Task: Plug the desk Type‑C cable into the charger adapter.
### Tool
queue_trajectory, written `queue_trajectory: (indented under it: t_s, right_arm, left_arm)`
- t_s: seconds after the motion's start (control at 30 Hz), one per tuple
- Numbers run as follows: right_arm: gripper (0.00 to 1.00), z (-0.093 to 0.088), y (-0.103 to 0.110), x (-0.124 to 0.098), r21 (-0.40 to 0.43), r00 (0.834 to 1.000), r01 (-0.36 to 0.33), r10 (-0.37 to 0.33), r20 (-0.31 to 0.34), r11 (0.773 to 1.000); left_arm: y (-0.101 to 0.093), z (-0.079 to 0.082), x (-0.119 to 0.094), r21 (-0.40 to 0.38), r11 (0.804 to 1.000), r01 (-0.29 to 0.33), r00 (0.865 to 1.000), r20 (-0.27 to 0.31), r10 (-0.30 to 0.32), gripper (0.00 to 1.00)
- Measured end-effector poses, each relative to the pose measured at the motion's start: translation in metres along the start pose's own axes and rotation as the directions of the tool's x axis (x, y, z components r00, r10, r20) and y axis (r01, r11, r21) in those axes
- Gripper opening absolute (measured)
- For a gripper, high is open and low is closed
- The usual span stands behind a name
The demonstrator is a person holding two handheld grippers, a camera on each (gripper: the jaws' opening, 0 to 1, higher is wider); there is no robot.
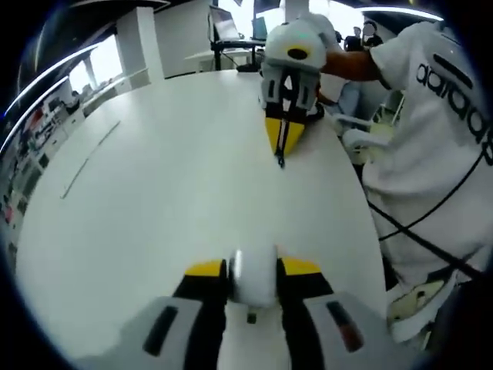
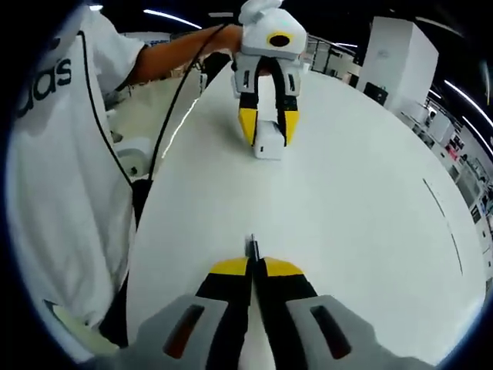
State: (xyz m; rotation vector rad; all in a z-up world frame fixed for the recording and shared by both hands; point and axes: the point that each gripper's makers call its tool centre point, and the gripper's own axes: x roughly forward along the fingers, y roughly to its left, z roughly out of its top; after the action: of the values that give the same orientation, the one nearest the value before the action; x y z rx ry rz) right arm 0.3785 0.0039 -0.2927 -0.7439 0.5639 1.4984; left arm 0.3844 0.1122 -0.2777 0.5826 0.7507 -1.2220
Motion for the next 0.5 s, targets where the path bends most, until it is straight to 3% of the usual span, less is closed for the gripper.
queue_trajectory:
  t_s: [0.37,0.5]
  right_arm:
    - [0.03,0.013,0.002,0.008,-0.016,1.0,0.005,-0.004,0.03,1.0]
    - [0.03,0.016,0.003,0.011,-0.022,0.999,0.005,-0.004,0.033,1.0]
  left_arm:
    - [0.009,-0.006,-0.004,-0.008,1.0,-0.004,1.0,-0.01,0.004,0.25]
    - [-0.004,0.001,0.002,0.002,1.0,0.006,1.0,-0.016,-0.006,0.25]
